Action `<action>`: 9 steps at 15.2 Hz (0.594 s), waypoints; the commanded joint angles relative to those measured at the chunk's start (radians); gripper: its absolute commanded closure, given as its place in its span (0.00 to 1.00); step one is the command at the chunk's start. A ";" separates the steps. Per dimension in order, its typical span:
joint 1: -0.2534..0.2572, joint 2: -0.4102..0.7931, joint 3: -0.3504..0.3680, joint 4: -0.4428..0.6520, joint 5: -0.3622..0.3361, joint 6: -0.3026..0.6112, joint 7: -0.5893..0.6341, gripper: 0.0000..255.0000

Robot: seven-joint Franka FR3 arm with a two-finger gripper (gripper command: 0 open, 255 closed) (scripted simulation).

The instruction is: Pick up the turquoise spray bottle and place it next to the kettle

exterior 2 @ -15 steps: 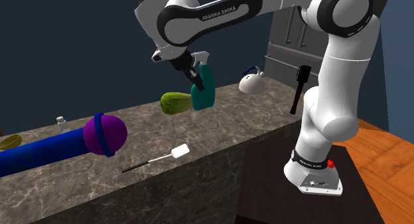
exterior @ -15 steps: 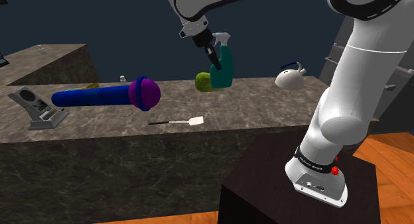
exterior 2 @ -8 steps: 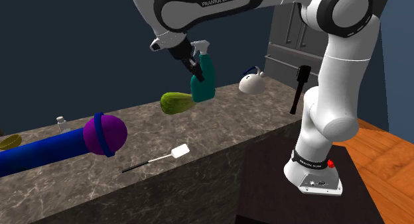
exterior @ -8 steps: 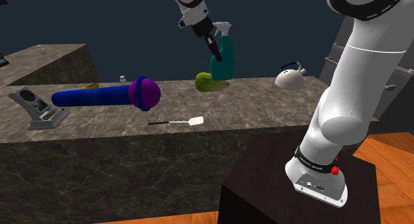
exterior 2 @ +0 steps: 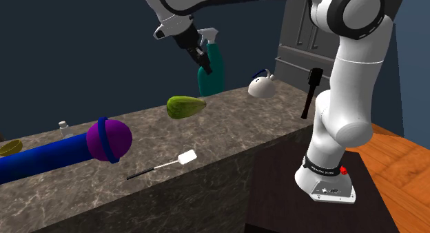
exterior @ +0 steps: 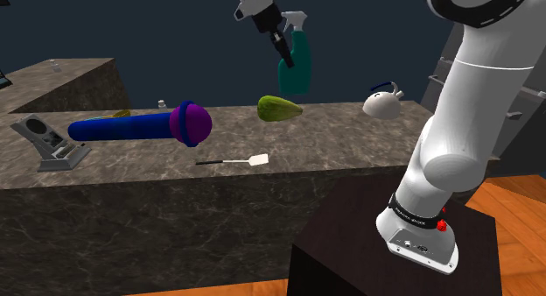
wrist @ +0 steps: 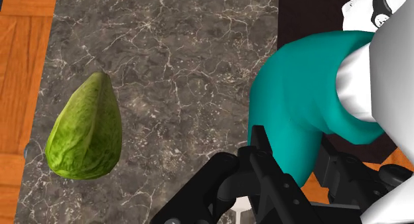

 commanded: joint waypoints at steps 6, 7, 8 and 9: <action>-0.008 -0.001 -0.008 0.072 -0.016 -0.065 -0.041 1.00; -0.020 -0.022 -0.018 0.044 -0.023 -0.051 -0.062 1.00; -0.031 -0.042 -0.029 0.018 -0.030 -0.038 -0.083 1.00; -0.043 -0.060 -0.040 -0.006 -0.037 -0.025 -0.104 1.00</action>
